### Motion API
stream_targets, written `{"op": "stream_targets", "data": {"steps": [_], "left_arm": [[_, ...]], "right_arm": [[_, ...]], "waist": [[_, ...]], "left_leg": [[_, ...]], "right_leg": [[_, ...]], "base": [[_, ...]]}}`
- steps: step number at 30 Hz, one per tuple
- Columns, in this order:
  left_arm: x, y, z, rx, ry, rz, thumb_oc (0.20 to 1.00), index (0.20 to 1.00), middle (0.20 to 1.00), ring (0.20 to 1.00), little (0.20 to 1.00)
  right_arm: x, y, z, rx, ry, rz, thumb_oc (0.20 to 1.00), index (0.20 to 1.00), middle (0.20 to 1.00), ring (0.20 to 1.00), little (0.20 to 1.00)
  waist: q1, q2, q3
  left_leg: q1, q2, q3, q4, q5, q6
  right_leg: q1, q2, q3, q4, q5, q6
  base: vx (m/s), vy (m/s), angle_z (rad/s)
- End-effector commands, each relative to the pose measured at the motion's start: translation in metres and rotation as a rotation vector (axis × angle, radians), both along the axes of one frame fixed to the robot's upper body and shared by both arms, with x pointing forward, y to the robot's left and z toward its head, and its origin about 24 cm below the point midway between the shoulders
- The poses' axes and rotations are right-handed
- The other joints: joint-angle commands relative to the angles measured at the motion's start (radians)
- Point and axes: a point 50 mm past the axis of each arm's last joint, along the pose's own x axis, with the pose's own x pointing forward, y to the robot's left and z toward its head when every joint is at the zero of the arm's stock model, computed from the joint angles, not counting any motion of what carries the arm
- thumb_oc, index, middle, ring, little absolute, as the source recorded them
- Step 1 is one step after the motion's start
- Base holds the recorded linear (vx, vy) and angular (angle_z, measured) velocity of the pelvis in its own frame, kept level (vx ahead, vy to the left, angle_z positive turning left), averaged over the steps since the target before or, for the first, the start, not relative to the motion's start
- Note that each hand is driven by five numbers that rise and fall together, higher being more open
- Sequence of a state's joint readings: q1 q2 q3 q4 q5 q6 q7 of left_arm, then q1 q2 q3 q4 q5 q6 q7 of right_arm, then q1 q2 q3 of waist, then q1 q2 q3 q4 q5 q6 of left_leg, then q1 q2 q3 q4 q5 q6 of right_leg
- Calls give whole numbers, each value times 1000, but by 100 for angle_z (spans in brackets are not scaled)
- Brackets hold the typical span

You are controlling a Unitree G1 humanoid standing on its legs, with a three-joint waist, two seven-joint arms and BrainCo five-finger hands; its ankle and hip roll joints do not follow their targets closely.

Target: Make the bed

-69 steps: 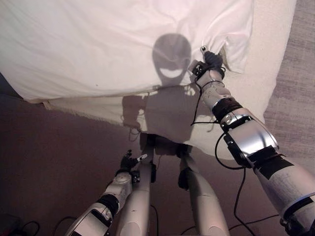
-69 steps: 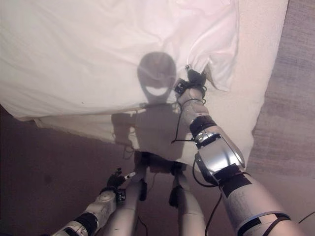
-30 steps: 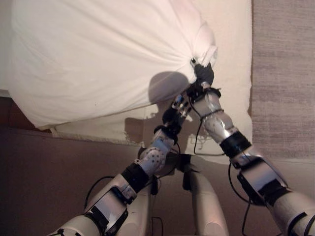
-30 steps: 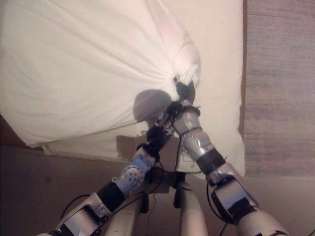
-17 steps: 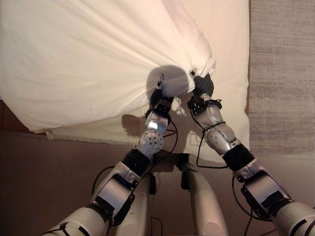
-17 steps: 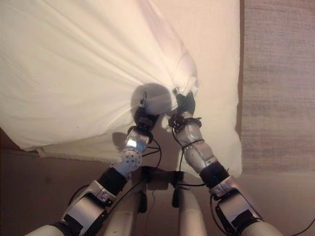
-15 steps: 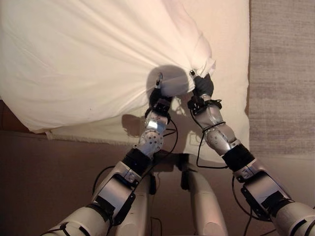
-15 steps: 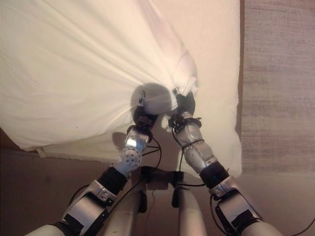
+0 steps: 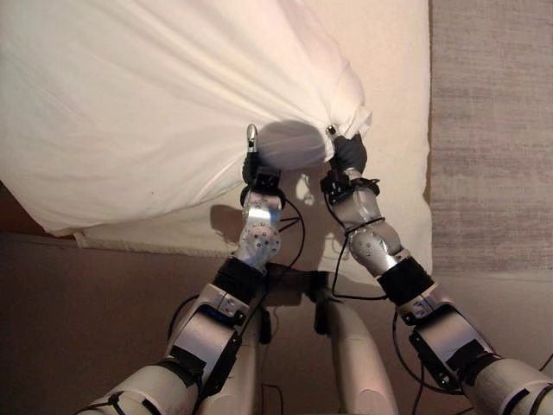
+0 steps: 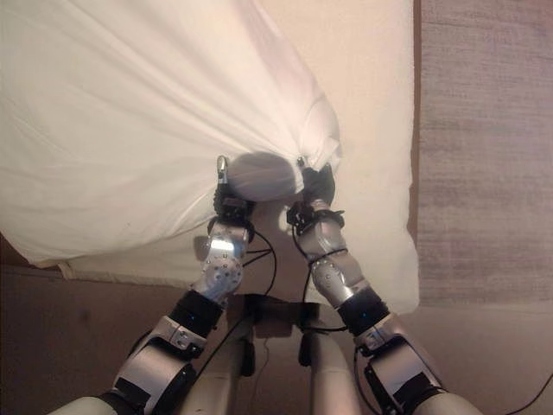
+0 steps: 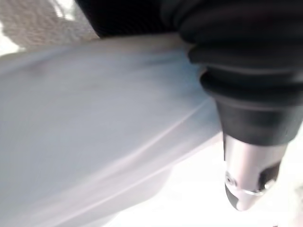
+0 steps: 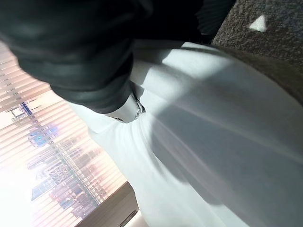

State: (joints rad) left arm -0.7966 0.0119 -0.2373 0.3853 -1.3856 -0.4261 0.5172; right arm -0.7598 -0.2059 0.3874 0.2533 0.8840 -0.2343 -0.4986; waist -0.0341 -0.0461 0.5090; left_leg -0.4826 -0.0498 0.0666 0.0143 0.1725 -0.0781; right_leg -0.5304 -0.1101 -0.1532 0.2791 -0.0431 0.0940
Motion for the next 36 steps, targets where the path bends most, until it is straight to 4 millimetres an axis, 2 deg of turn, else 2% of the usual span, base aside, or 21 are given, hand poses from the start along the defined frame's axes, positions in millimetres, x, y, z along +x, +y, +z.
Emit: {"op": "stream_targets", "data": {"steps": [1, 7, 8, 11, 12, 13, 14, 15, 16, 23, 27, 30, 31, 32, 34, 36], "left_arm": [[4, 53, -10, 20, 20, 274, 1000, 1000, 1000, 1000, 1000], [2, 60, -13, -1, 29, 311, 1000, 1000, 1000, 1000, 1000], [-2, 71, -18, -18, 41, 370, 1000, 1000, 1000, 1000, 1000], [-4, 77, -23, 12, 53, 392, 1000, 1000, 1000, 1000, 1000], [-4, 77, -23, 13, 53, 392, 947, 947, 947, 947, 947], [-5, 81, -24, 21, 56, 405, 724, 724, 724, 724, 724], [-6, 83, -25, 25, 55, 416, 573, 573, 573, 573, 573], [-6, 83, -25, 25, 56, 416, 507, 507, 507, 507, 507], [-7, 85, -26, 31, 57, 430, 200, 200, 200, 200, 200], [-10, 96, -34, 100, 86, 470, 200, 200, 200, 200, 200], [-19, 106, -47, 170, 104, 482, 200, 200, 200, 200, 200], [-26, 109, -60, 184, 117, 471, 200, 200, 200, 200, 200], [-26, 109, -60, 184, 117, 470, 200, 200, 200, 200, 200], [-29, 107, -70, 204, 130, 445, 200, 200, 200, 200, 200], [-34, 106, -75, 213, 123, 432, 200, 200, 200, 200, 200], [-35, 107, -78, 225, 126, 429, 200, 200, 200, 200, 200]], "right_arm": [[-12, -76, -7, 175, -80, -310, 200, 200, 200, 200, 200], [-13, -77, -13, 188, -62, -322, 200, 200, 200, 200, 200], [-13, -77, -24, 195, -25, -327, 200, 200, 200, 200, 200], [-14, -75, -32, 201, 0, -319, 200, 200, 200, 200, 200], [-14, -75, -32, 201, 0, -319, 200, 200, 200, 200, 200], [-14, -74, -35, 200, 11, -317, 200, 200, 200, 200, 200], [-14, -74, -37, 200, 19, -320, 200, 200, 200, 200, 200], [-15, -74, -38, 200, 19, -320, 200, 200, 200, 200, 200], [-15, -74, -41, 198, 31, -322, 200, 200, 200, 200, 200], [-16, -73, -54, 214, 69, -319, 200, 200, 200, 200, 200], [-20, -68, -75, 261, 144, -304, 200, 200, 200, 200, 200], [-25, -65, -96, 287, 220, -296, 200, 200, 200, 200, 200], [-25, -65, -96, 287, 221, -295, 200, 200, 200, 200, 200], [-31, -66, -113, 310, 275, -302, 200, 200, 200, 200, 200], [-34, -61, -127, 331, 331, -292, 200, 200, 200, 200, 200], [-35, -61, -132, 334, 348, -289, 200, 200, 200, 200, 200]], "waist": [[-10, -18, -132], [-7, -18, -134], [0, -16, -137], [3, -16, -138], [3, -16, -138], [5, -15, -137], [6, -15, -137], [5, -15, -138], [7, -14, -137], [12, -9, -142], [24, 4, -156], [37, 16, -161], [35, 16, -159], [48, 29, -159], [50, 41, -162], [46, 43, -159]], "left_leg": [[6, 10, 32, 68, -101, 34], [8, 11, 31, 67, -101, 32], [10, 12, 28, 65, -99, 31], [6, 12, 25, 64, -97, 30], [6, 12, 25, 64, -97, 30], [6, 13, 23, 62, -96, 30], [6, 13, 24, 61, -95, 29], [7, 13, 23, 61, -95, 29], [8, 14, 24, 60, -95, 29], [12, 14, 21, 68, -102, 33], [49, 14, 5, 67, -104, 31], [111, 7, -17, 53, -101, 21], [116, 7, -19, 52, -100, 21], [150, -1, -44, 52, -84, -2], [194, -14, -95, 57, -94, 5], [208, -17, -108, 65, -100, 9]], "right_leg": [[-27, 23, 3, -51, 92, 1], [-27, 23, 4, -44, 86, 0], [-29, 22, 2, -34, 79, -2], [-29, 24, -2, -38, 78, -4], [-29, 24, -2, -39, 78, -4], [-28, 23, -4, -39, 77, -4], [-28, 23, -5, -39, 76, -4], [-28, 23, -5, -39, 76, -4], [-29, 22, -8, -34, 74, -4], [-29, 21, -6, -11, 63, -7], [-2, 20, -5, 32, 37, -10], [69, 19, -8, 51, 0, -18], [74, 18, -9, 51, -1, -18], [130, 3, -41, 60, -27, -30], [179, -13, -70, 74, -42, -36], [202, -21, -85, 72, -46, -37]], "base": [[0, 0, 0], [4, -3, 1], [29, -28, 4], [18, -19, 5], [13, -6, 5], [0, 0, 0], [0, 0, 0], [0, 0, 0], [10, -3, 3], [8, -2, 2], [47, -39, 5], [77, -56, 18], [86, -70, 33], [77, -65, 31], [85, -43, 43], [54, -4, 62]]}}
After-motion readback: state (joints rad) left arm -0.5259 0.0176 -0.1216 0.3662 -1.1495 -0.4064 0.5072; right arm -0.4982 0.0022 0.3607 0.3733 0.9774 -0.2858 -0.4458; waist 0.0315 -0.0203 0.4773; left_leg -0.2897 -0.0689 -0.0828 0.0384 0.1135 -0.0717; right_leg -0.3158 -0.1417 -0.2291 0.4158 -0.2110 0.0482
